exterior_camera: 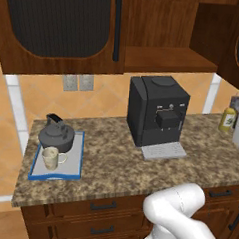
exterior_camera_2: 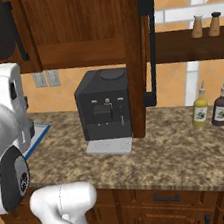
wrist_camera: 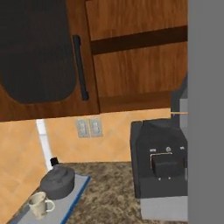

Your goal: Pick the kettle from the counter and place it on the tray. Then pick the mug from the cabinet and place it on the tray. Then close the cabinet doors.

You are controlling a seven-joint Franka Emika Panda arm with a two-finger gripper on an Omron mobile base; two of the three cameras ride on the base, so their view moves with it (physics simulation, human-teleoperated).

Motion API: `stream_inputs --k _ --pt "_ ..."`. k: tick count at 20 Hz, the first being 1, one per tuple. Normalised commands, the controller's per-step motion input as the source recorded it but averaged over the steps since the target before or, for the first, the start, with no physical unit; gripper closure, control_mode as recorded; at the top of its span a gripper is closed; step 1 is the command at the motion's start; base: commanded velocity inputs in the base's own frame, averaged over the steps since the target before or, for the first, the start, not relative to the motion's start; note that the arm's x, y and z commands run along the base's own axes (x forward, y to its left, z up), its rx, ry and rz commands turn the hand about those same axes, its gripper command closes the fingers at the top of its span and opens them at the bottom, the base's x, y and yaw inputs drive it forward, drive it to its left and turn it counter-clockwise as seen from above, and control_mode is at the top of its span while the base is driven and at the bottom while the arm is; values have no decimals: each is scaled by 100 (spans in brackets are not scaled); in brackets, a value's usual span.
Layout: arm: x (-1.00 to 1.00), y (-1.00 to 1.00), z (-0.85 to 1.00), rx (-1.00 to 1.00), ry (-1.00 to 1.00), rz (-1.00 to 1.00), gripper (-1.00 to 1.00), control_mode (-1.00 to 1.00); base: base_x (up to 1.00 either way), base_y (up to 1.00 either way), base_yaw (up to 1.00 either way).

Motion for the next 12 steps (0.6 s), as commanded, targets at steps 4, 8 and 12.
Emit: stream_inputs --k 4,8,12 --pt "-20 -79 -11 0 -4 25 100 -100 0 0 0" --pt "0 -59 -24 0 -1 6 100 -100 0 0 0" --pt "-1 -88 -12 4 -1 0 100 -100 0 0 0"
